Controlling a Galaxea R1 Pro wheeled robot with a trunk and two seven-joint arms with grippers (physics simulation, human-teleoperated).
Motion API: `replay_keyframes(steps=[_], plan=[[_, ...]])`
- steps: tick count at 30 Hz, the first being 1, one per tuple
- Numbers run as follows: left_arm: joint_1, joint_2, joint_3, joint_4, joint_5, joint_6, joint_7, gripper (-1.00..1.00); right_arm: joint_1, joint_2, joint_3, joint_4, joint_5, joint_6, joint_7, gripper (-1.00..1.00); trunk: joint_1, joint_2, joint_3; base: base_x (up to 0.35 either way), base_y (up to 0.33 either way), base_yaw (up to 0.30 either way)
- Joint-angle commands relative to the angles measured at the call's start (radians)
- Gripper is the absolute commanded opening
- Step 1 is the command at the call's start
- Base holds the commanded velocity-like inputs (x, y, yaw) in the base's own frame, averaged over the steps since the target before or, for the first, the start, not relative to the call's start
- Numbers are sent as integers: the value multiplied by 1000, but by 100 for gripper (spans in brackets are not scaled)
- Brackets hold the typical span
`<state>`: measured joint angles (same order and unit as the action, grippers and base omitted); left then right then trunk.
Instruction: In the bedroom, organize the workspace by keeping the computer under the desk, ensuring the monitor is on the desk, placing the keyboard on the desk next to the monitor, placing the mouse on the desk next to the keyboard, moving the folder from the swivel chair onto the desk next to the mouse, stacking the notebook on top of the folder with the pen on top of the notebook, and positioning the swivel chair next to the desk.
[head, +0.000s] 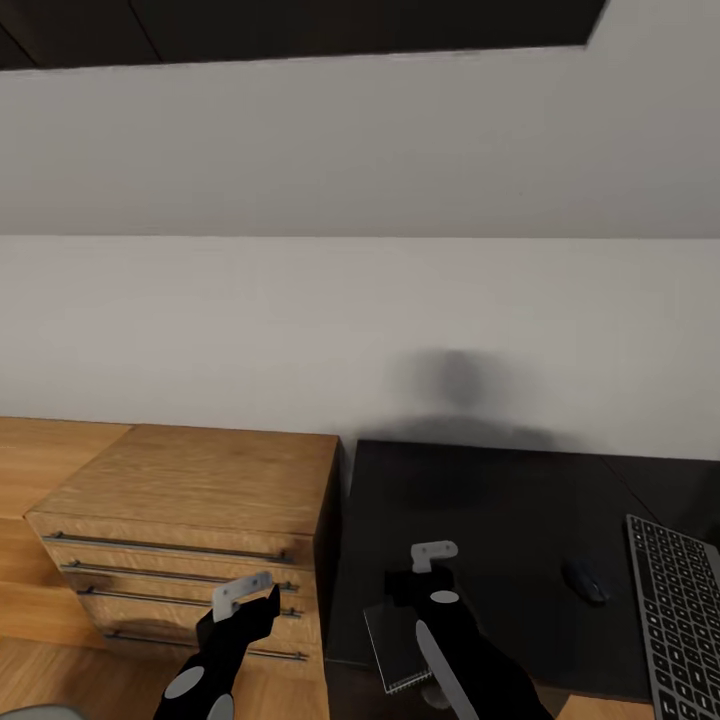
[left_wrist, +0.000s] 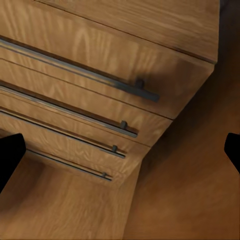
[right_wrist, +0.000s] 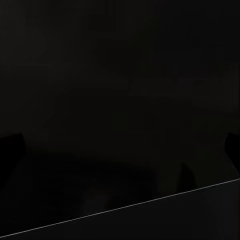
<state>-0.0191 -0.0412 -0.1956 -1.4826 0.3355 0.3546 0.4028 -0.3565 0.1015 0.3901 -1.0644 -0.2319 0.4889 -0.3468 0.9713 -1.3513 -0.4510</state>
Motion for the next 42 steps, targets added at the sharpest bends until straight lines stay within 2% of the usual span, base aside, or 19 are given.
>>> replay_keyframes(steps=[1, 18, 42], plan=[[-1, 0, -2, -2, 9, 3, 8, 100, -1, 0, 3, 0, -10, 3, -10, 100, 0, -1, -1, 17, 0, 0], [-1, -3, -6, -4, 10, 3, 8, 100, -4, 1, 3, 37, -12, 3, -10, 100, 61, -113, -51, 2, 0, 0], [-1, 0, -7, 2, 10, 3, 8, 100, -4, 1, 5, 38, -10, 4, -11, 100, 61, -113, -51, -27, -13, 0]])
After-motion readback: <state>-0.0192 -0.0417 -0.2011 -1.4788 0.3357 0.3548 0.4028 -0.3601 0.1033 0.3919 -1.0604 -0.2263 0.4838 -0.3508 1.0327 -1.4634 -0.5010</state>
